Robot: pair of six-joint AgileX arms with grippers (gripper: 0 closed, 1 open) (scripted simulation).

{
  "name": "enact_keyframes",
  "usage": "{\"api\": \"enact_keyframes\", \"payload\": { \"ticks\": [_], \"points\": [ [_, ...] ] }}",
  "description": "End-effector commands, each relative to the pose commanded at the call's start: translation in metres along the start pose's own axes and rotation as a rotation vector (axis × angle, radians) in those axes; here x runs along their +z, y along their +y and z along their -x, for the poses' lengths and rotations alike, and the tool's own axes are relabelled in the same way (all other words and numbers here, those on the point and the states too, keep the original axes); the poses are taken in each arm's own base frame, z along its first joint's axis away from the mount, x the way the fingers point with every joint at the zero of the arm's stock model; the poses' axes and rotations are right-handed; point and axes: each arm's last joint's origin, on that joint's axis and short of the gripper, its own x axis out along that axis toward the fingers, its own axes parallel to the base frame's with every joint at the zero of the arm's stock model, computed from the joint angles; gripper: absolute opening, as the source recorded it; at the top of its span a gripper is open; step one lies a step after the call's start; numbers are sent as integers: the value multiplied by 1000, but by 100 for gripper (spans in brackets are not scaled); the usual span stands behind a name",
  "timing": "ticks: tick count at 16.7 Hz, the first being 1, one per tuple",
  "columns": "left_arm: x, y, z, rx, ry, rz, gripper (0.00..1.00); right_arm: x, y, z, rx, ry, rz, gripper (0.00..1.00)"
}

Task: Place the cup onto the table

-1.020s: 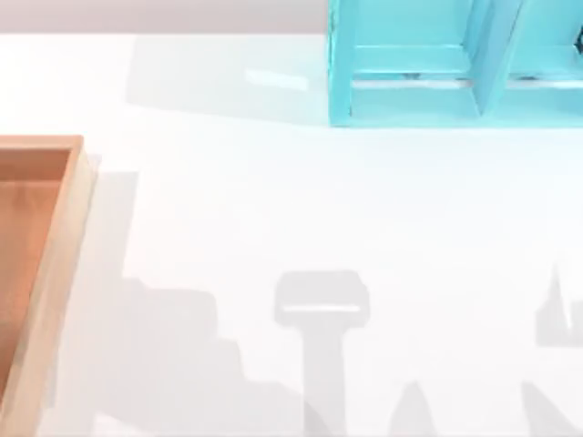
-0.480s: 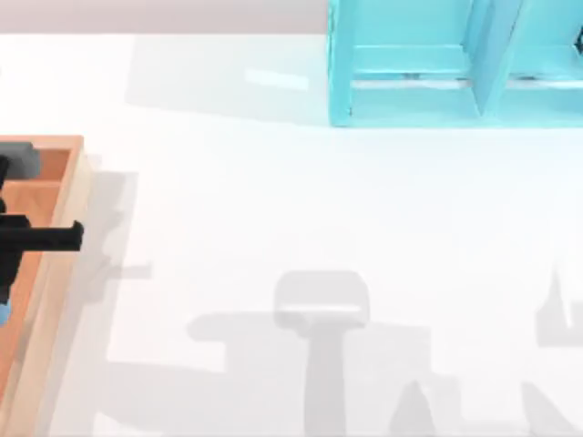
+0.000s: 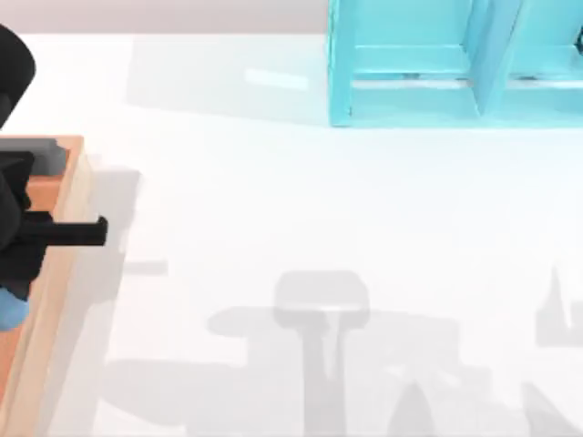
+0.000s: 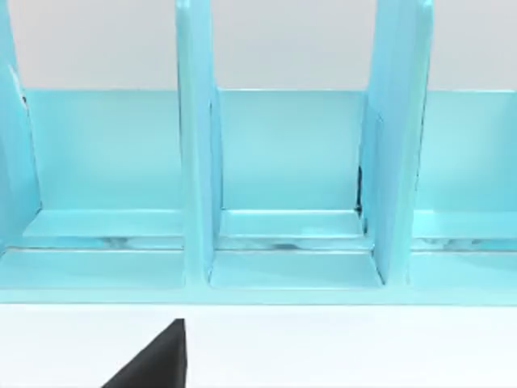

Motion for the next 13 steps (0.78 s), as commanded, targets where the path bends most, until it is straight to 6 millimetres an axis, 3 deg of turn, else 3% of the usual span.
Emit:
{"api": "enact_keyframes", "payload": {
  "ticks": [3, 6, 10, 13],
  "points": [
    [6, -44, 1, 13, 19, 4, 0, 0, 0, 0, 0, 0, 0, 100],
    [-2, -107, 2, 29, 18, 6, 0, 0, 0, 0, 0, 0, 0, 100],
    [-39, -188, 2, 38, -5, 1, 0, 0, 0, 0, 0, 0, 0, 100],
    [-64, -222, 1, 33, -19, 0, 0, 0, 0, 0, 0, 0, 0, 100]
  ]
}}
